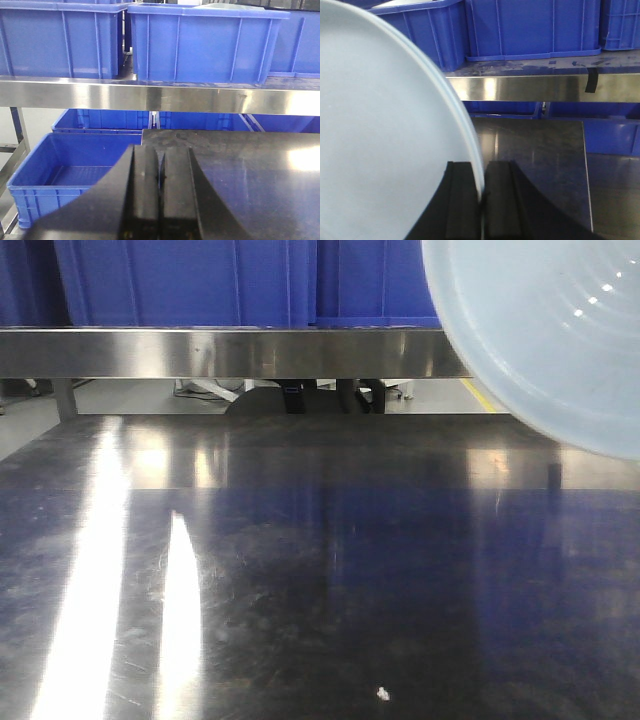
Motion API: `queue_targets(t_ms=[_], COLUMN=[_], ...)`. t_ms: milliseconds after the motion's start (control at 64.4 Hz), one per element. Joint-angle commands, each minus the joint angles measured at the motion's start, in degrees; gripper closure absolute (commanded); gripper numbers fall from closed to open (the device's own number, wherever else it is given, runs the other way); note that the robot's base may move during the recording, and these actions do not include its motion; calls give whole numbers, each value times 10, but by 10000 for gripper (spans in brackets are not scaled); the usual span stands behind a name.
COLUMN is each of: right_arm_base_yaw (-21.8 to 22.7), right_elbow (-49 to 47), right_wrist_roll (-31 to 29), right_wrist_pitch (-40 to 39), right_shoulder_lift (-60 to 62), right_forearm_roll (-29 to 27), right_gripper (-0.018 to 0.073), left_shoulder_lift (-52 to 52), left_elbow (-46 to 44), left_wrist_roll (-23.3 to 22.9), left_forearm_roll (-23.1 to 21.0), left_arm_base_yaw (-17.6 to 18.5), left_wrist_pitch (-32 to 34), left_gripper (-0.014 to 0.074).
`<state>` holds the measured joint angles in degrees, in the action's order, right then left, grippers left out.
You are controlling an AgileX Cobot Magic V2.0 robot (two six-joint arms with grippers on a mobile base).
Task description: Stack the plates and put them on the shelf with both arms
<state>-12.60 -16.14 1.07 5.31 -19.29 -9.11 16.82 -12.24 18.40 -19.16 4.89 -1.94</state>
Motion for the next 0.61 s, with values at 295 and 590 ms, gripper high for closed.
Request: queue_targets(t_ms=[295, 590], right_arm_base_yaw=[0, 0], right_elbow=[-18, -18], right_wrist_roll=[-1, -1], right_wrist_pitch=[-60, -60], right_shoulder_lift=[0, 0], right_forearm_roll=[2, 2], right_gripper=[503, 503], left_shoulder_lift=[4, 4], left_elbow=[-22, -22], left_wrist_roll=[-2, -2], left_forearm_roll=[-1, -1], left_arm_base_yaw=[0, 0], left_wrist_pitch=[44, 44], left_gripper=[516, 516])
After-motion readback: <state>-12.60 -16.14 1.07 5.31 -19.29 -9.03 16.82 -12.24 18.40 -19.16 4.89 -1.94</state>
